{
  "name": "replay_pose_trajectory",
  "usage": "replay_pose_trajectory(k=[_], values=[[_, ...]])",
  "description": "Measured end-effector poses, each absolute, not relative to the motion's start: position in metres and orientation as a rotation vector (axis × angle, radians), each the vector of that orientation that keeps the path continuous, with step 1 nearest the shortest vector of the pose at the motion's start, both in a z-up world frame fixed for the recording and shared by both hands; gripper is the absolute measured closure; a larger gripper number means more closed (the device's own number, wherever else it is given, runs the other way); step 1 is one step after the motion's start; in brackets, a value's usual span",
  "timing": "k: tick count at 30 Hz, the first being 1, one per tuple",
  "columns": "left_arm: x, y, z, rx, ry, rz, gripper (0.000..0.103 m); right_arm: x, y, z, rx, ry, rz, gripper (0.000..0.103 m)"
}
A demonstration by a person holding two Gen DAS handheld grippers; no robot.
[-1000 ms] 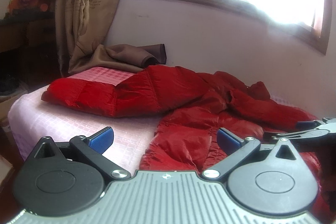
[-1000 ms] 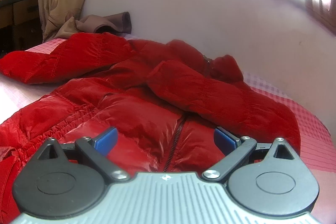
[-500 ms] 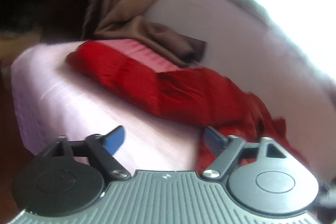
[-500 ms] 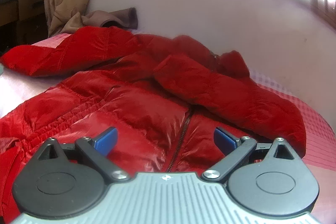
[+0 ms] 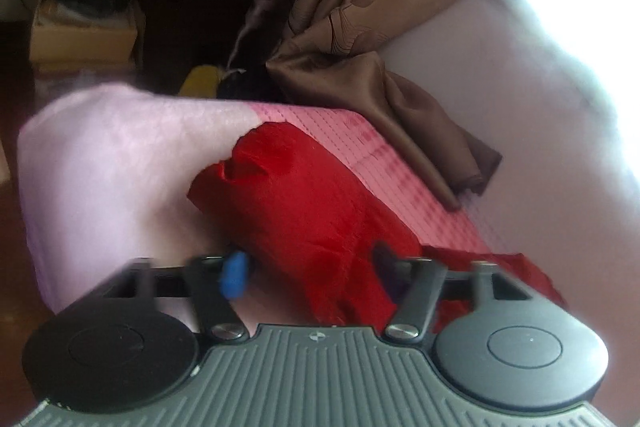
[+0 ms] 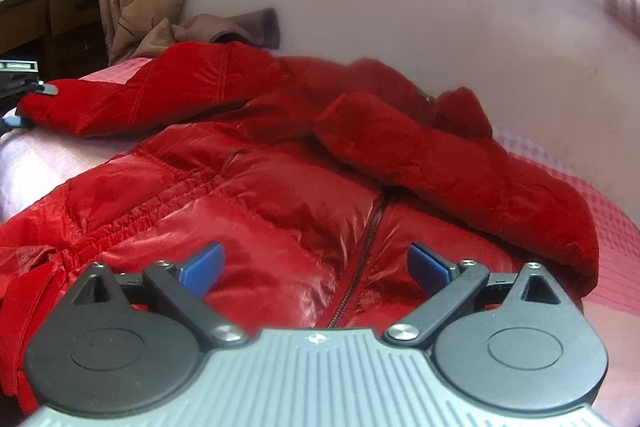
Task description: Fold large clothes
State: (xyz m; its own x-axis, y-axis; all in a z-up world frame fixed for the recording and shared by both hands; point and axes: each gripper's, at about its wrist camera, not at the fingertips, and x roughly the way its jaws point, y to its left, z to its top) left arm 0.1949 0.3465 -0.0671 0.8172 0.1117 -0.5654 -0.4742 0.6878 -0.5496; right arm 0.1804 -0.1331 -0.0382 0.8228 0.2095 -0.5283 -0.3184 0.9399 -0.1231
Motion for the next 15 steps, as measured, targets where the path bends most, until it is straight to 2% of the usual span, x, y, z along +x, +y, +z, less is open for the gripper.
replay_pose_trajectory(k=[1, 5, 15], values=[[0.202, 0.350, -0.070, -0.746, 0.546, 0.323, 0.097, 0.181, -0.135, -0.039, -0.199, 0.543, 0.282, 0.004], [0.203, 0.334, -0.050, -0.685, 0.490, 0.333, 0.100, 0.183, -0.156, -0.037, -0.107, 0.553, 0.264, 0.004], [0.184, 0.188, 0.119, -0.442, 0.203, 0.042, 0.099, 0.178, -0.221, -0.014, 0.018, 0.498, 0.195, 0.004]])
